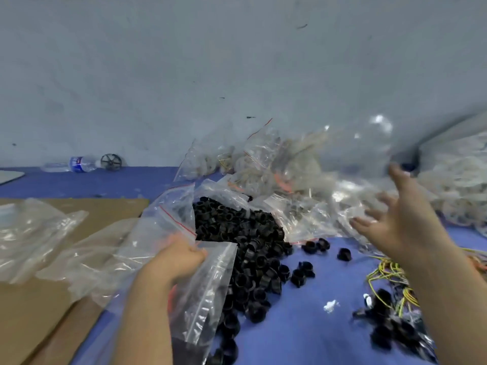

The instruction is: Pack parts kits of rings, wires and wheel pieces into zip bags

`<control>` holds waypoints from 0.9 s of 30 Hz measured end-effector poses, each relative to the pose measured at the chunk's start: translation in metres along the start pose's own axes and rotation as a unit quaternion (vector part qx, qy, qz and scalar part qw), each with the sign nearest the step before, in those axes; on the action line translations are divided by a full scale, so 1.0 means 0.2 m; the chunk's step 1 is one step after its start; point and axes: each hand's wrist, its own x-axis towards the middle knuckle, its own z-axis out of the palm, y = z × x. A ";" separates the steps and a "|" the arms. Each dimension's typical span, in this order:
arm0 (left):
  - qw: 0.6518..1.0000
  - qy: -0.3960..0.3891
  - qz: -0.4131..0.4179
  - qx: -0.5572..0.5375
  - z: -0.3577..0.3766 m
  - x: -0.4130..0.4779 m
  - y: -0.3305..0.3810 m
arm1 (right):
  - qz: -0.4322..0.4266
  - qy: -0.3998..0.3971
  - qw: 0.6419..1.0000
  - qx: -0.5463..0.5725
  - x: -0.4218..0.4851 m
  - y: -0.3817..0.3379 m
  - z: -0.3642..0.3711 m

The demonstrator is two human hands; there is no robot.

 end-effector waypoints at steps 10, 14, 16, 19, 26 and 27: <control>0.964 0.159 0.181 -0.112 -0.02 -0.16 0.26 | 0.088 -0.142 0.982 -0.089 -0.13 0.16 -0.06; 0.964 -0.004 0.255 -0.080 0.14 -0.26 0.44 | 0.130 -0.237 0.951 -0.152 -0.17 0.22 0.00; 0.963 -0.041 0.251 -0.090 0.20 -0.27 0.48 | 0.116 -0.256 0.943 -0.180 -0.18 0.24 0.02; 0.964 -0.031 0.248 -0.091 0.21 -0.25 0.47 | 0.060 -0.233 0.945 -0.220 -0.17 0.28 0.02; 0.974 -0.015 0.224 0.033 0.25 -0.15 0.38 | -0.006 -0.182 0.934 -0.308 -0.16 0.34 0.03; 0.976 -0.025 0.210 0.056 0.25 -0.14 0.36 | -0.010 -0.177 0.932 -0.316 -0.15 0.33 0.02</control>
